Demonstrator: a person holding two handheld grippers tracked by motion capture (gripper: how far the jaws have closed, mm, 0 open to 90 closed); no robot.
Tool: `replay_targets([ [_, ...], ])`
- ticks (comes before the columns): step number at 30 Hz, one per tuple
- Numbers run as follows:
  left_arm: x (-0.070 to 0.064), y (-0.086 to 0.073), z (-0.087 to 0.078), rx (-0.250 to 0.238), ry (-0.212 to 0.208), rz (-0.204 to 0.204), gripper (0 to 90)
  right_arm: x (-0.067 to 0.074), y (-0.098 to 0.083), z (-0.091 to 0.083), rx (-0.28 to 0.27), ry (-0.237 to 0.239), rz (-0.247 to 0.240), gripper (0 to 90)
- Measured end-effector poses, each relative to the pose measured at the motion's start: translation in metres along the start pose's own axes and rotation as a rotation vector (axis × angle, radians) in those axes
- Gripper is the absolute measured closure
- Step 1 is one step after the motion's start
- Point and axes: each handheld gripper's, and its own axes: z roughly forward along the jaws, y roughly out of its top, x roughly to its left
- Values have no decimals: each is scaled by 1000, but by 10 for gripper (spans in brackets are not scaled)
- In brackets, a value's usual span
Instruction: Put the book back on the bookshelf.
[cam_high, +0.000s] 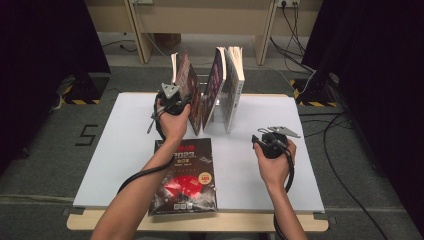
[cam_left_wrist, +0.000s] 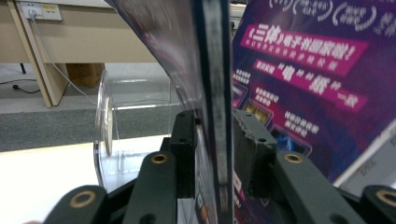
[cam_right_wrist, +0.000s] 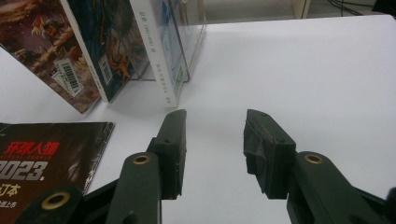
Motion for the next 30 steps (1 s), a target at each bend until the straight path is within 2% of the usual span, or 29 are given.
replay_targets([
  [7,2,1,4,16,7,-24,766,0,0,0,6,5,0,593],
  [9,1,-1,4,20,0,-46,766,0,0,0,9,5,10,594],
  [11,1,-2,5,24,-1,-40,769,-2,0,-1,11,5,8,594],
  [13,2,-2,6,32,-8,-62,774,-2,0,-1,8,5,8,594],
  [18,4,2,8,49,-6,-65,830,-3,0,-1,16,5,19,595],
  [19,4,3,8,51,-1,-55,832,-3,0,-1,16,5,19,595],
  [21,4,4,9,51,-6,-60,835,-4,0,-1,16,5,19,596],
  [30,2,7,12,20,0,-53,839,-5,-2,0,20,10,19,598],
])
